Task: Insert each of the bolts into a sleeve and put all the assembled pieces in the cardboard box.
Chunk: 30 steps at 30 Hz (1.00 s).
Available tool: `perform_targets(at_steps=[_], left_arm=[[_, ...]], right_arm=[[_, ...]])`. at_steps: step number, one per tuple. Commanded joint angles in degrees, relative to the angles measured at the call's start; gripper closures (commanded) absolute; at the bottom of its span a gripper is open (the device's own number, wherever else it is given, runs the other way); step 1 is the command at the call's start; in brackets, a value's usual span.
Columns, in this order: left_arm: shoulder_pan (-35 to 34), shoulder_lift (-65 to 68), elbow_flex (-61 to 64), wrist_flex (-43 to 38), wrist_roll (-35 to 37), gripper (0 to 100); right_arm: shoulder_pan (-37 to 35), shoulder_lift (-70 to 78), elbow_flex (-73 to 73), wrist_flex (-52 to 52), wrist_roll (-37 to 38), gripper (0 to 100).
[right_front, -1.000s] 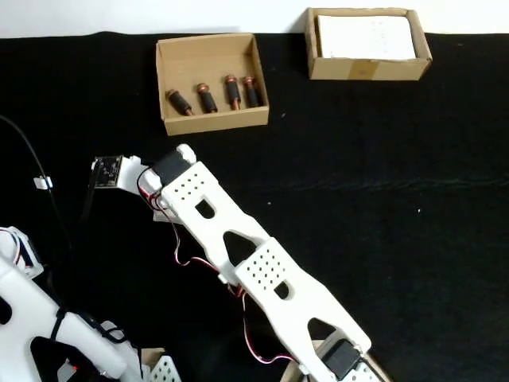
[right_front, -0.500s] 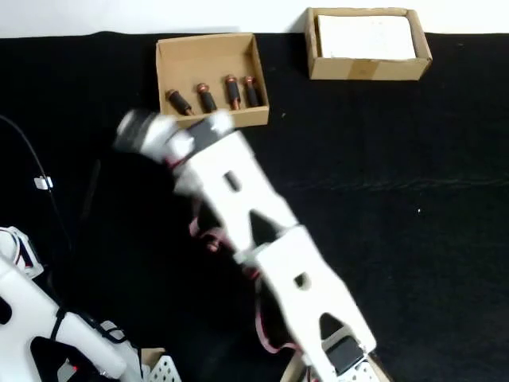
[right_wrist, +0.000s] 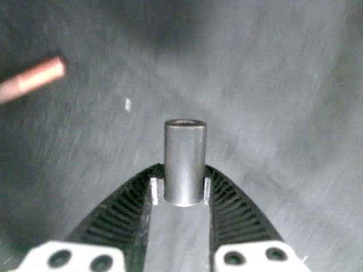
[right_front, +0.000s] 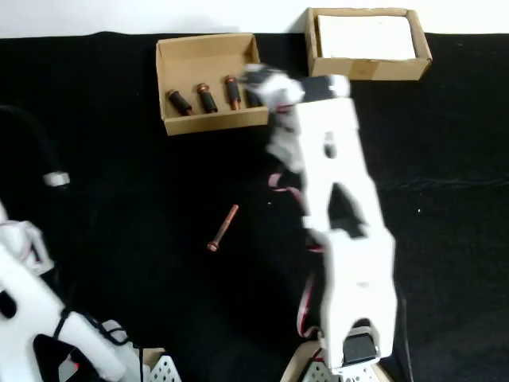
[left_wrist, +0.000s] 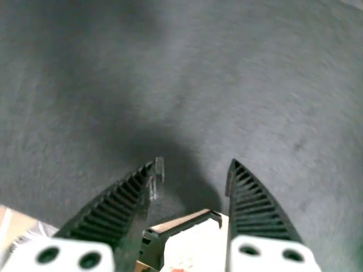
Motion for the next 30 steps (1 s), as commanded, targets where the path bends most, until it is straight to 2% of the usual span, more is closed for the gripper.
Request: perform_targets(at_steps=[1, 6, 12, 14, 17, 21, 25, 30], left_arm=[[10.24, 0.04, -2.33, 1.32, 0.09, 81], [25.63, 0.31, -2.15, 1.14, 0.62, 81], [46.37, 2.42, -2.33, -0.53, 8.09, 81], [51.03, 6.46, -3.21, -2.55, 10.81, 81], [54.99, 14.99, -7.08, -5.27, 13.63, 81], [58.95, 26.33, -16.04, -4.75, 13.98, 81], [62.99, 34.07, -24.04, -2.11, 13.98, 81], [68.09, 40.48, -25.45, -2.02, 13.98, 81]], right_arm=[[2.51, -11.65, 13.05, 0.31, -3.43, 94.4], [5.85, -16.57, 26.42, -4.35, -9.67, 95.0], [8.57, -17.63, 42.51, -21.76, -19.16, 95.0], [9.27, -17.63, 47.34, -28.26, -22.33, 95.0], [9.98, -17.63, 53.49, -37.14, -26.37, 95.0], [9.98, -17.63, 59.30, -46.37, -29.80, 95.0], [9.98, -17.63, 60.70, -48.75, -29.98, 95.0], [10.07, -17.45, 60.53, -49.71, -29.80, 95.0]])
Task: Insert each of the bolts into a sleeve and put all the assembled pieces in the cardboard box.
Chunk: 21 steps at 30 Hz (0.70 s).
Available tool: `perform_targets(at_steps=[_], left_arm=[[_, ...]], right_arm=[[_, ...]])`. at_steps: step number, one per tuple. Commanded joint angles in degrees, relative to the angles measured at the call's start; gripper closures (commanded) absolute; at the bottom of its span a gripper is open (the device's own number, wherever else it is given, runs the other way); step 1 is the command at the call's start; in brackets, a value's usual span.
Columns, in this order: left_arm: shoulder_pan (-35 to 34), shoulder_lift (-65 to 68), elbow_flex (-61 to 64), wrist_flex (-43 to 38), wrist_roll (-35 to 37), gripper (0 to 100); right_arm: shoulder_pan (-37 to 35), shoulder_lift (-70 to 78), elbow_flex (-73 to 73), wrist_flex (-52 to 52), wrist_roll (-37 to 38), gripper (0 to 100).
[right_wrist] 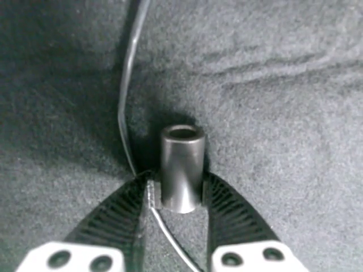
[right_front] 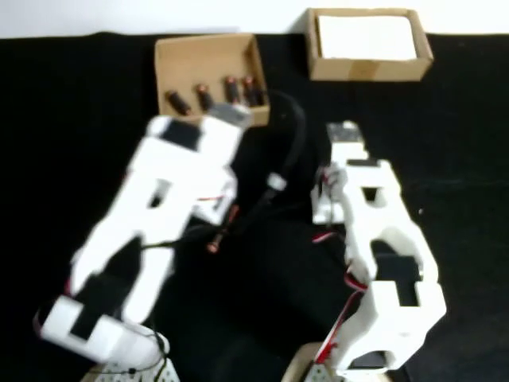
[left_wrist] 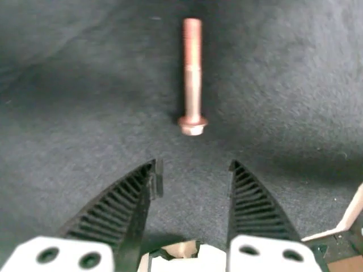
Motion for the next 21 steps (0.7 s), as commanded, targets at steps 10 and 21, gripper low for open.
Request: perform_targets(at_steps=[10, 21], left_arm=[[2.15, 15.08, -3.03, -7.74, 5.63, 81], [1.45, 17.27, -2.42, -10.90, 5.63, 99]], right_arm=[[0.66, -0.92, 0.04, -4.97, -0.44, 95.0], [0.66, -0.92, 0.04, -4.97, -0.44, 95.0]])
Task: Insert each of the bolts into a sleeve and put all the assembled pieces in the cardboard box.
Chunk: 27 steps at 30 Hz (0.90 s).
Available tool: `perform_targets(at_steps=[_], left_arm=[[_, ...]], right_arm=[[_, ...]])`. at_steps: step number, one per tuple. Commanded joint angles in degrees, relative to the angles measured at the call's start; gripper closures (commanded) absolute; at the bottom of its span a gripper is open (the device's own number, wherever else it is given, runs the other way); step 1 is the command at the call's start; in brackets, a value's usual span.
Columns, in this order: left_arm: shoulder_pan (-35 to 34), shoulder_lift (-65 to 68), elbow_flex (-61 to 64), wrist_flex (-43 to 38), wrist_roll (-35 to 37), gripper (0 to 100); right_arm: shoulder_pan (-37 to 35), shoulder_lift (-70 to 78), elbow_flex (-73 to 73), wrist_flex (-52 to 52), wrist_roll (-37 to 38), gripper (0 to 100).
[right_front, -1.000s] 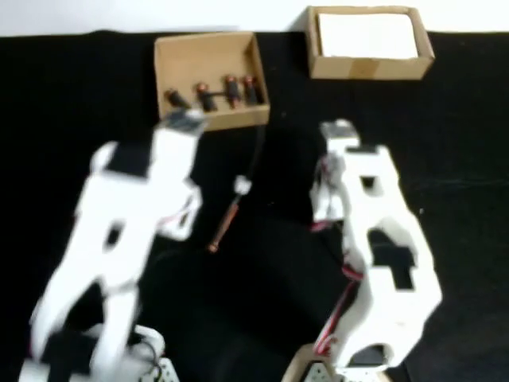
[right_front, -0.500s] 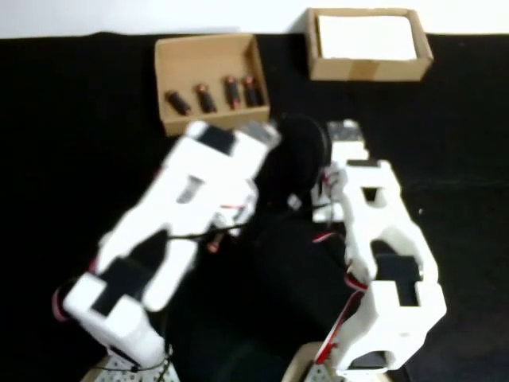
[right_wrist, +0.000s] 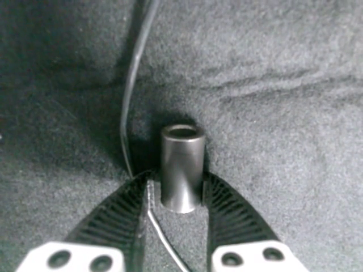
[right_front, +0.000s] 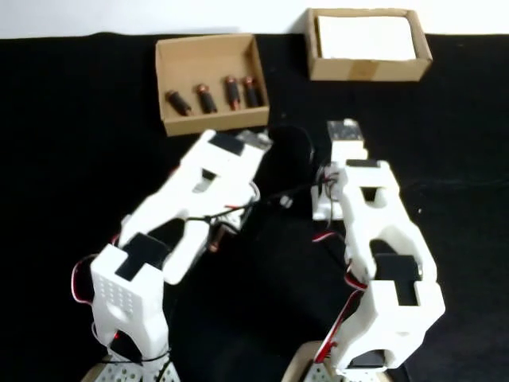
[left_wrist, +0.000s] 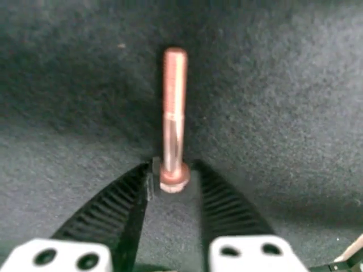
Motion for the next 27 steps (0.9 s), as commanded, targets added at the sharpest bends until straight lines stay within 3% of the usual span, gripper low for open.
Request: perform_targets(at_steps=[1, 3, 8, 12, 15, 19, 27], left_arm=[[-0.40, -0.22, -1.54, -0.88, 0.35, 99], [-0.57, -0.31, -1.80, -0.88, 0.00, 99], [-0.48, -0.84, -2.24, -0.53, -10.29, 99], [-0.22, -0.84, -2.15, 1.23, -10.90, 99], [-0.66, -0.92, -2.33, 2.90, -5.89, 94], [-0.31, -0.92, -4.44, 5.71, 0.26, 79], [-0.57, -0.22, 2.33, -5.98, 2.81, 78]], right_arm=[[0.57, -0.92, -0.13, -2.59, -0.44, 95.0], [0.57, -0.92, -0.13, -2.59, -0.44, 95.0], [0.57, -0.92, -0.13, -2.59, -0.44, 95.0], [0.57, -0.92, -0.13, -2.59, -0.35, 95.0], [0.57, -0.92, -0.13, -2.59, -0.35, 94.9], [0.57, -0.92, -0.13, -2.59, -0.35, 94.9], [0.57, -0.92, -0.13, -2.59, -0.35, 94.9]])
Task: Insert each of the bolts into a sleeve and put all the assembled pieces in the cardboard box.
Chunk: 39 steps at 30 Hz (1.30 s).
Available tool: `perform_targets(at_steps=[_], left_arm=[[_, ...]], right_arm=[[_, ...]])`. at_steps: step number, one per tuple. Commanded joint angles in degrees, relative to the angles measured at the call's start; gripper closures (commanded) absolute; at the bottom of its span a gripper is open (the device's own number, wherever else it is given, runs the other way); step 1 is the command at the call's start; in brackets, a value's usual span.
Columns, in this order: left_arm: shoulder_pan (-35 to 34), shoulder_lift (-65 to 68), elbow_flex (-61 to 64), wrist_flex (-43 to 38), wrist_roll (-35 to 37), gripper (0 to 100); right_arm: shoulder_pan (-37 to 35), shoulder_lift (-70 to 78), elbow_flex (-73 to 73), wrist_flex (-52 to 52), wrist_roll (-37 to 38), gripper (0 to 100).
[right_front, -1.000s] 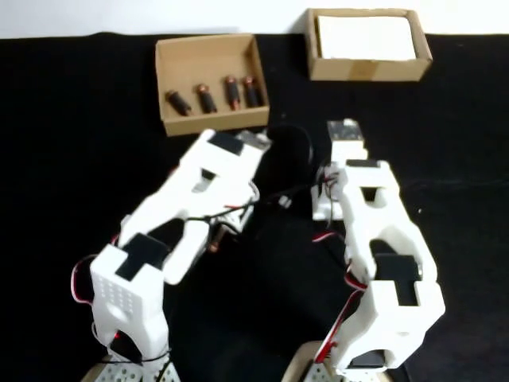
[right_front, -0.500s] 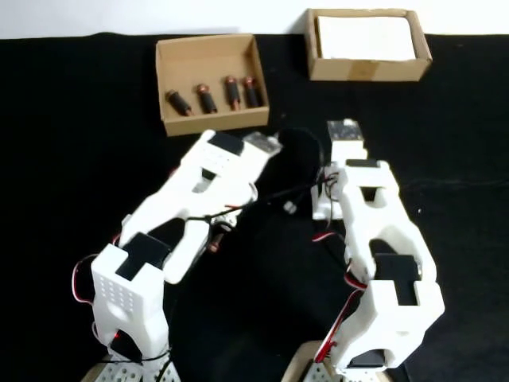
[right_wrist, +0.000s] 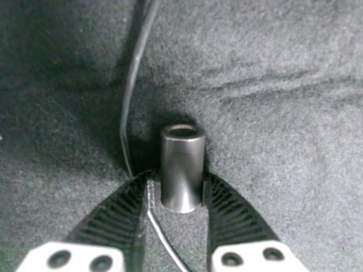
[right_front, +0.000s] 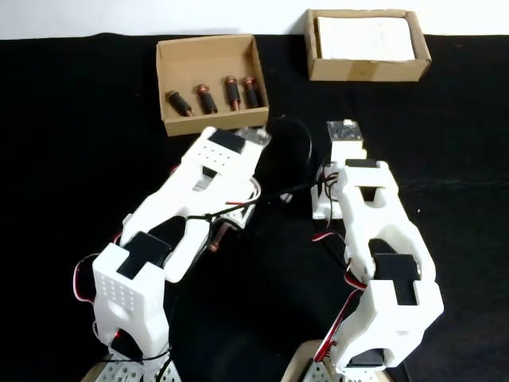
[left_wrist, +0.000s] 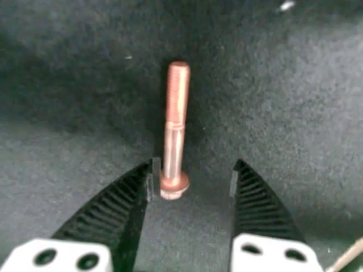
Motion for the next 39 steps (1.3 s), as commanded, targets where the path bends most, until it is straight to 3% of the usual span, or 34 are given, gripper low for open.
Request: perform_targets(at_steps=[1, 7, 14, 16, 18, 24, 29, 33, 39], left_arm=[[-0.75, -0.48, 3.56, -5.19, 0.44, 78], [-1.80, -0.48, 11.21, -11.25, 0.18, 79], [-3.12, -0.66, 9.80, -11.43, 0.00, 100], [-3.03, -1.10, 8.84, -10.99, -2.37, 99], [-3.12, -1.10, 5.85, -7.47, -9.41, 99], [-6.37, -0.92, -6.90, 8.18, -40.70, 99], [-12.62, -0.40, -14.11, 9.41, -63.56, 99], [-13.32, 0.84, -14.90, 8.44, -71.38, 97], [-13.49, 9.27, -15.69, 3.60, -72.00, 85]], right_arm=[[0.57, -0.92, -0.13, -2.59, -0.26, 94.9], [0.57, -0.92, -0.13, -2.59, -0.26, 94.9], [0.57, -0.92, -0.13, -2.59, -0.26, 94.8], [0.57, -0.92, -0.13, -2.59, -0.26, 94.8], [0.57, -0.92, -0.13, -2.59, -0.26, 94.8], [0.57, -0.92, -0.13, -2.59, -0.26, 94.8], [0.57, -0.92, -0.13, -2.59, -0.26, 94.8], [0.57, -0.92, -0.13, -2.59, -0.26, 94.8], [0.57, -0.92, -0.13, -2.59, -0.26, 94.8]])
